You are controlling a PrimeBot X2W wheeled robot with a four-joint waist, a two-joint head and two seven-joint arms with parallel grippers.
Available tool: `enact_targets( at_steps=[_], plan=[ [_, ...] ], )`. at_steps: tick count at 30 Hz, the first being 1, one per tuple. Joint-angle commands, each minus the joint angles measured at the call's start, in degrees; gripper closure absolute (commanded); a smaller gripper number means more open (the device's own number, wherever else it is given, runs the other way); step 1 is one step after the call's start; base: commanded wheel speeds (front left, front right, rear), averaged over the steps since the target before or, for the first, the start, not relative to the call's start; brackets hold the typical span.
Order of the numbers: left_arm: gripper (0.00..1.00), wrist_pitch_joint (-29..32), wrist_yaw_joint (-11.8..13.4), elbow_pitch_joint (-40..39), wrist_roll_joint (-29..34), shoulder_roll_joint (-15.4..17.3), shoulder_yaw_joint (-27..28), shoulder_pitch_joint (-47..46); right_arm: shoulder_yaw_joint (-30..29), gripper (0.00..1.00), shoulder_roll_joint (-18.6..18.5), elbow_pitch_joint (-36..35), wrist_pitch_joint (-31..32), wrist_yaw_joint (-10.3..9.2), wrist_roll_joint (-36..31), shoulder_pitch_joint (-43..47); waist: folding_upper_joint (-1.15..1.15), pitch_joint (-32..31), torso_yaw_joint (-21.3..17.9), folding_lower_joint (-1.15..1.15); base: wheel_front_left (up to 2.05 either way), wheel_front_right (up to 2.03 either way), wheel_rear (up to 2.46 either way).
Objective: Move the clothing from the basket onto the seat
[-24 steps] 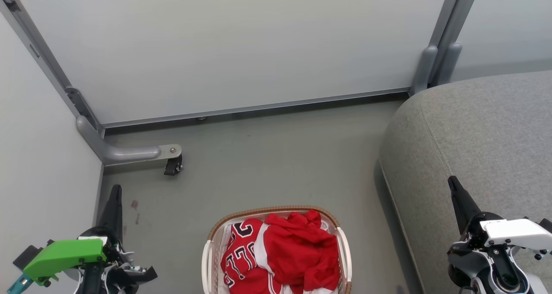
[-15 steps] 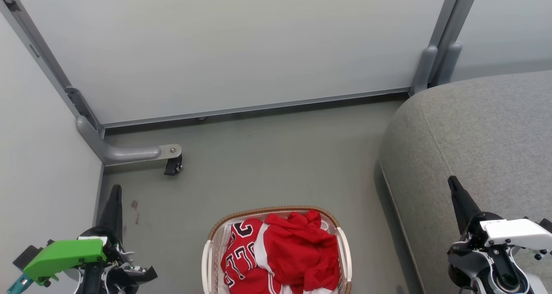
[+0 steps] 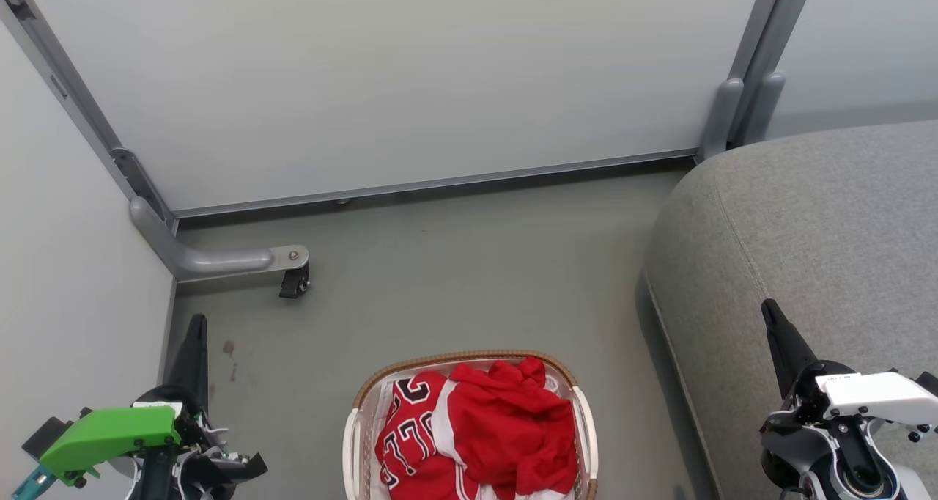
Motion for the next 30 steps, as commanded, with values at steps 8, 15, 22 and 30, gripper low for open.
enact_targets(
  at_steps=[8, 15, 22, 30],
  plan=[
    [1.00, 0.23, -0.35, -0.06, -0.27, 0.32, 0.09, -0.62, -0.08, 1.00, -0.35, -0.19, 0.15, -0.02, 0.19, 0.14, 0.00, 0.00, 0.00, 0.00, 0.00, 0.00, 0.00],
    [1.00, 0.23, -0.35, -0.06, -0.27, 0.32, 0.09, -0.62, -0.08, 1.00, -0.35, -0.19, 0.15, -0.02, 0.19, 0.14, 0.00, 0.00, 0.00, 0.00, 0.00, 0.00, 0.00],
    [0.00, -0.04, 0.09, 0.75, 0.01, -0.12, -0.10, 0.37, 0.08, 0.00, 0.24, 0.76, -0.04, -0.01, -0.03, 0.18, 0.00, 0.00, 0.00, 0.00, 0.00, 0.00, 0.00],
    [0.00, -1.53, 0.09, 2.02, 0.63, -0.39, -2.04, 1.89, 1.16, 0.00, 0.69, 2.27, -1.53, -0.02, -0.52, 1.49, 0.00, -0.03, 0.03, 0.00, 0.00, 0.00, 0.00]
  ],
)
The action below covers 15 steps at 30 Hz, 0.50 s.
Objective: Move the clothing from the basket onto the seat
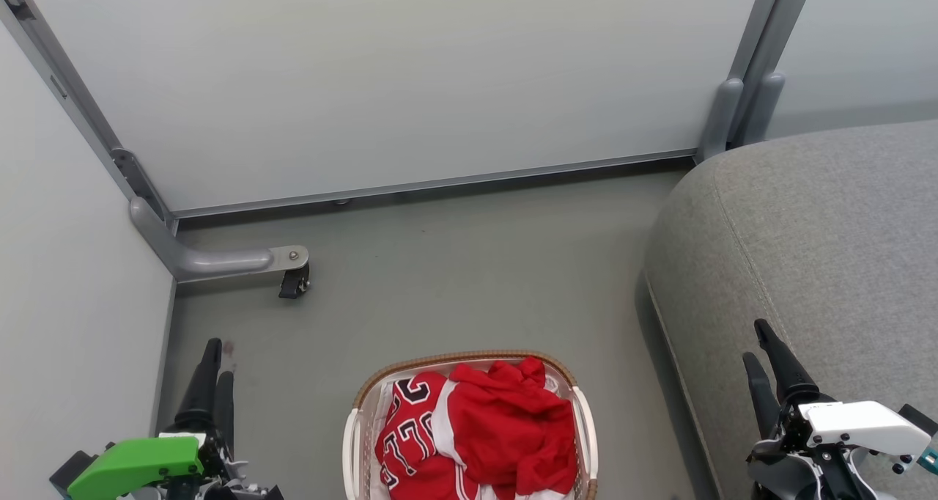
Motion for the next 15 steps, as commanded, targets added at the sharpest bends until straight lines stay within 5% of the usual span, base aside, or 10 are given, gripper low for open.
enact_targets(
  at_steps=[1, 15],
  plan=[
    [0.00, -0.69, -0.05, -1.10, 0.65, 0.18, -0.77, -0.90, 0.32, 0.00, -0.42, -0.83, -0.78, 0.01, -0.61, -0.53, 0.00, -0.01, 0.02, 0.00, 0.00, 0.00, 0.00],
    [0.00, -4.37, -0.10, -3.18, 9.04, 0.30, -3.57, -1.51, -0.05, 0.00, -0.63, -1.69, -4.47, 0.01, -10.13, -0.41, 0.00, -0.02, 0.18, 0.00, 0.00, 0.00, 0.00]
  ],
)
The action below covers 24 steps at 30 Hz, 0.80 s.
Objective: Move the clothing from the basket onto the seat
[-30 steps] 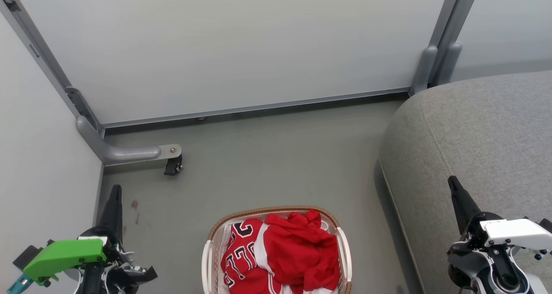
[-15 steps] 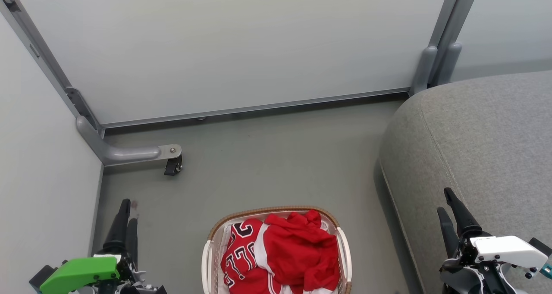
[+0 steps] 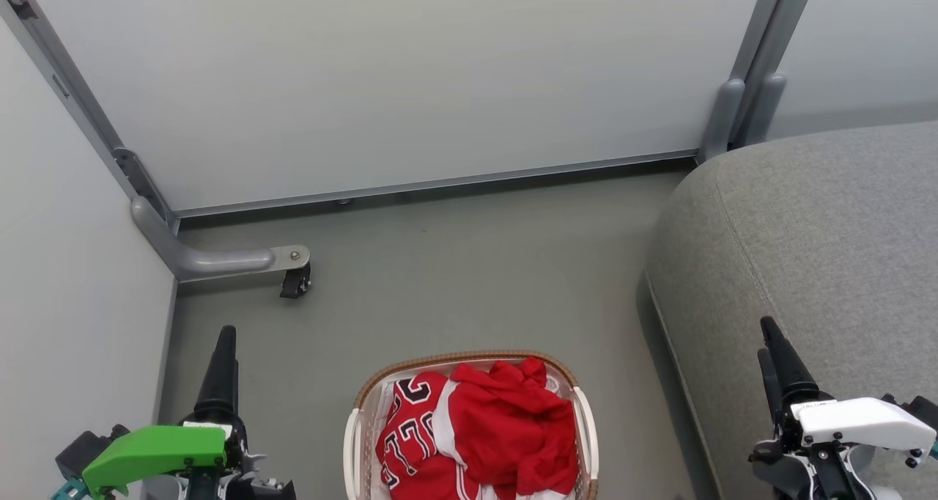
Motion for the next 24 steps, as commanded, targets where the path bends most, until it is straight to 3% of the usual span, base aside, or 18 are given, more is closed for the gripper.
enact_targets(
  at_steps=[1, 9, 24],
  plan=[
    [0.00, -0.65, -0.11, -1.42, 2.31, 0.29, -0.37, -1.53, -0.35, 0.00, -0.57, -1.52, -0.72, 0.02, -3.23, -0.52, 0.00, 0.00, 0.02, 0.00, 0.00, 0.00, 0.00],
    [0.00, -2.50, -0.10, -3.34, 11.21, 0.36, -0.94, -2.24, -0.30, 0.00, -0.66, -5.41, -2.56, 0.02, -17.52, -0.15, 0.00, 0.06, 0.15, 0.00, 0.00, 0.00, 0.00],
    [0.00, -5.75, 0.16, -5.14, 32.21, 0.48, -4.30, -1.13, -0.80, 0.00, -0.82, -7.86, -5.83, 0.02, -34.86, 1.25, 0.00, 0.16, 0.55, 0.00, 0.00, 0.00, 0.00]
  ],
)
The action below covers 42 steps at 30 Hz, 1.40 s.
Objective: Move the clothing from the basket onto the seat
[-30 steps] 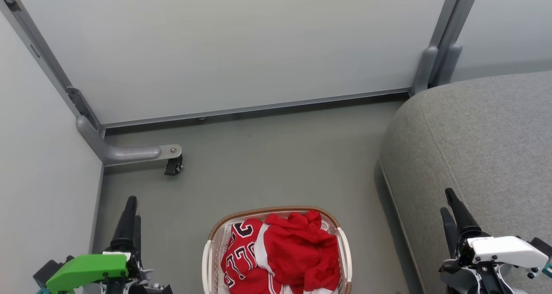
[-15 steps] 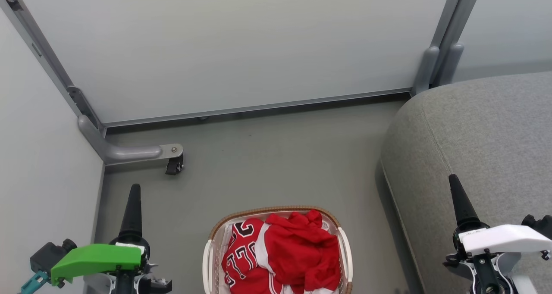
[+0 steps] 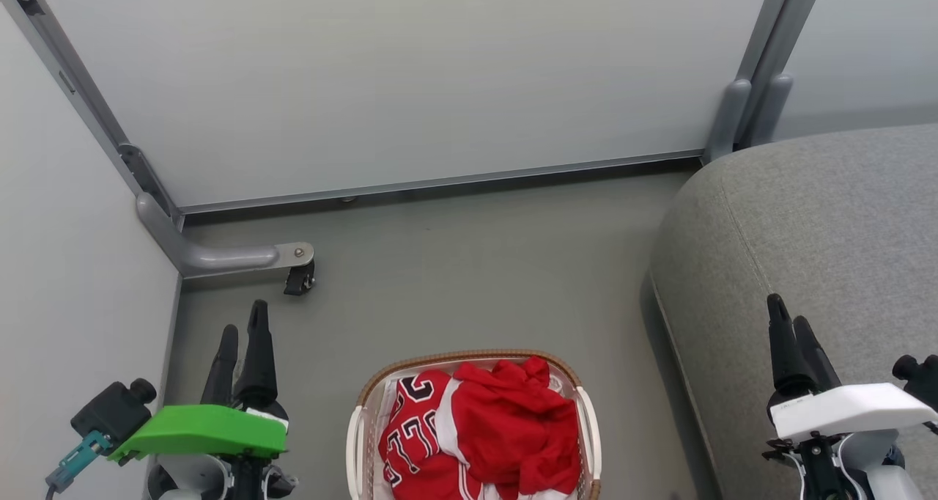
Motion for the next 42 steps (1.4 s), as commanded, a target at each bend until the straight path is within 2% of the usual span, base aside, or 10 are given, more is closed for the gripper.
enact_targets(
  at_steps=[1, 15, 42],
  plan=[
    [0.00, -0.59, 0.02, -0.93, 2.23, 0.38, -0.35, -0.55, -0.31, 0.00, -0.43, -1.02, -0.65, 0.01, -2.24, 0.17, 0.00, 0.01, 0.03, 0.00, 0.00, 0.00, 0.00],
    [0.00, -3.05, 0.23, 1.75, 13.69, 0.46, -1.18, 0.88, 1.19, 0.00, -0.55, 0.16, -3.15, 0.01, -15.96, 0.95, 0.00, 0.09, 0.12, 0.00, 0.00, 0.00, 0.00],
    [0.00, -6.92, 0.20, 6.55, 27.19, 0.62, -3.11, 0.36, 3.22, 0.00, -0.75, 2.09, -7.04, 0.02, -33.57, 0.45, 0.00, 0.43, 1.03, 0.00, 0.00, 0.00, 0.00]
  ],
)
